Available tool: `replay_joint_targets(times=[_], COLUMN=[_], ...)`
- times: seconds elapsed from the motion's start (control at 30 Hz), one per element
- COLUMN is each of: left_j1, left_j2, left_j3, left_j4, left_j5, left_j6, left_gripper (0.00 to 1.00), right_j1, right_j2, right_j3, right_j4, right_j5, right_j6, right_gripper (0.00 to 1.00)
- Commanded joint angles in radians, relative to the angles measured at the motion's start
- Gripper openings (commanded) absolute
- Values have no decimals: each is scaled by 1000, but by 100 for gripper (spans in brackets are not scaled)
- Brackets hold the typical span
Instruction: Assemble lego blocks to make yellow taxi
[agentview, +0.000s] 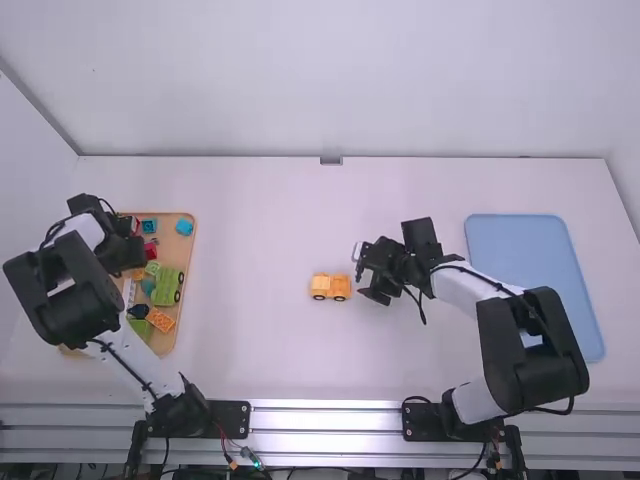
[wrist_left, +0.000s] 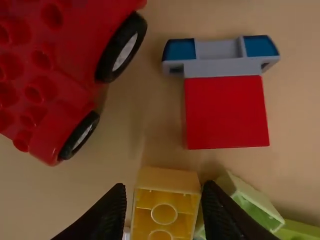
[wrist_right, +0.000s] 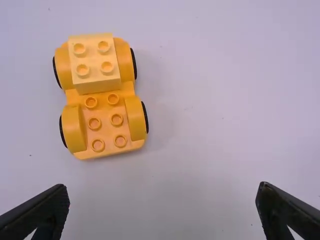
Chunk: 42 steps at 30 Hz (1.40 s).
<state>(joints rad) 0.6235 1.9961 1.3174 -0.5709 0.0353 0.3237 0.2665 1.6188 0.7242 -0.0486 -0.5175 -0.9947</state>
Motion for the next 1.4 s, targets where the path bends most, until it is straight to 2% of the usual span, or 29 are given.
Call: replay_joint_targets(times=[0.0,0.6,0.67,0.77,0.83,0.9,1.2,1.3,1.37], left_j1=[-2,-3,-3,-3,-3,-3,-3,-3,-9], left_j2=[7,7,7,7,7,7,7,7,7], left_j3=[-29,-49,-49,-49,-49,-49,-49,-49,-41], left_j4=[8,-34,-39,-40,-39,-38,-45,-34,-20], left_j5=[-26,-26,-26,-26,-26,-25,-25,-13,37], left_j6=[-22,-63,-80,-88,-92,-101,-154,-155,-147], left_gripper=[41,33,35,45,45,40,29,23,15], right_j1=[2,2,2,2,2,2,2,2,2], right_j2=[-18,-18,-18,-18,-18,-18,-18,-18,-18], right_j3=[-5,-5,-5,-5,-5,-5,-5,-5,-5], right_j4=[-4,-2,-2,-2,-2,-5,-8,-3,26], right_j5=[-8,-5,-5,-5,-5,-5,-6,-9,-22], right_j6=[2,0,0,0,0,0,2,0,32], right_gripper=[99,99,99,99,99,99,99,98,98])
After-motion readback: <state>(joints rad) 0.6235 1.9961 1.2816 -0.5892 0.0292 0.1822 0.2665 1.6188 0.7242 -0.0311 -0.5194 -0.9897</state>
